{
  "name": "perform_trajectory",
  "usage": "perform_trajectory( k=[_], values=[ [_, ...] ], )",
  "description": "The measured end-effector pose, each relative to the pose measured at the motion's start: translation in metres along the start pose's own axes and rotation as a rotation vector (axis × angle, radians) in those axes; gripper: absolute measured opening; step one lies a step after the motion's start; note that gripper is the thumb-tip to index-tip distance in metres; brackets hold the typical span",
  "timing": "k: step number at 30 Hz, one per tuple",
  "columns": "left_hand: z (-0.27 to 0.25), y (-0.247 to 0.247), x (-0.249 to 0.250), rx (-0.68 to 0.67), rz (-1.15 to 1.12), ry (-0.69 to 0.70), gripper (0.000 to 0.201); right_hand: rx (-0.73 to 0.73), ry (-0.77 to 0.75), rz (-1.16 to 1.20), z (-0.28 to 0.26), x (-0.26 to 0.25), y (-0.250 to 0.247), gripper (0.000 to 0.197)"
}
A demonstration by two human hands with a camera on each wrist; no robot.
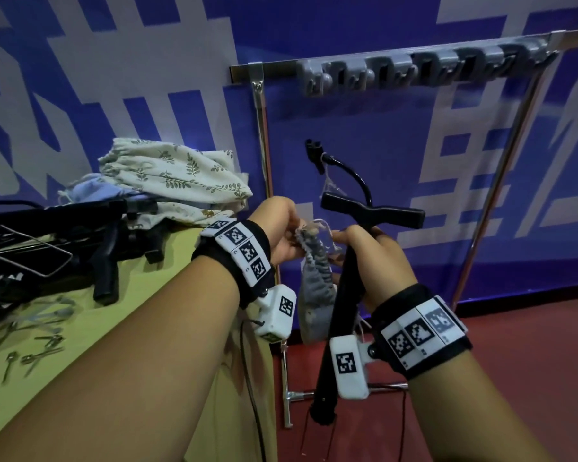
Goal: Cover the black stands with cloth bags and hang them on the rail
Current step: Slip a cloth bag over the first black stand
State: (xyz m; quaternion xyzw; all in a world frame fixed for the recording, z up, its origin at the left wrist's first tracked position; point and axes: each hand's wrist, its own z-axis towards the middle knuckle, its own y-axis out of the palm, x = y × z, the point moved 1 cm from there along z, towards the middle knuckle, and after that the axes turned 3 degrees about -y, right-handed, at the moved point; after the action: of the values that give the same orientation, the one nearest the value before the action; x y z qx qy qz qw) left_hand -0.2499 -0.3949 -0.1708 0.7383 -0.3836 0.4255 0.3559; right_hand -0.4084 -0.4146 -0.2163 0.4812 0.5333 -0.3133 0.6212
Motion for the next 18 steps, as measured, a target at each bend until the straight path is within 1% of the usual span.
perform_trajectory(
  k=[1,2,3,4,5,7,9,12,15,18],
  values=[
    [-0.002,0.001,0.0,-0.041,0.002,0.006,0.031,0.008,-0.002,-0.009,0.001,0.002,0.001,0.044],
    [-0.004,0.002,-0.001,-0.09,0.057,0.028,0.039,0.009,-0.007,-0.011,0.001,0.003,0.002,0.043],
    [-0.003,0.002,-0.003,-0.126,0.143,0.049,0.041,0.005,-0.012,-0.01,0.002,0.004,0.003,0.041],
    [-0.003,0.004,-0.005,-0.156,0.265,0.084,0.041,0.003,-0.015,-0.012,0.001,0.005,0.004,0.039],
    [-0.001,0.003,-0.008,-0.155,0.379,0.119,0.035,-0.004,-0.015,-0.006,-0.001,0.004,0.006,0.038],
    [0.002,0.0,-0.013,-0.111,0.499,0.163,0.018,-0.006,-0.009,0.021,-0.004,0.002,0.007,0.035],
    [0.006,-0.005,-0.016,-0.071,0.581,0.205,0.016,0.0,-0.003,0.033,-0.006,0.0,0.007,0.036],
    [0.01,-0.009,-0.013,0.0,0.633,0.249,0.016,0.051,-0.033,-0.008,-0.005,0.001,0.001,0.033],
    [0.01,-0.011,-0.007,0.088,0.661,0.295,0.012,0.088,-0.106,-0.102,-0.002,0.002,-0.008,0.029],
    [0.009,-0.01,-0.005,0.075,0.529,0.253,0.01,0.084,-0.119,-0.141,-0.003,0.0,-0.012,0.022]
  ],
)
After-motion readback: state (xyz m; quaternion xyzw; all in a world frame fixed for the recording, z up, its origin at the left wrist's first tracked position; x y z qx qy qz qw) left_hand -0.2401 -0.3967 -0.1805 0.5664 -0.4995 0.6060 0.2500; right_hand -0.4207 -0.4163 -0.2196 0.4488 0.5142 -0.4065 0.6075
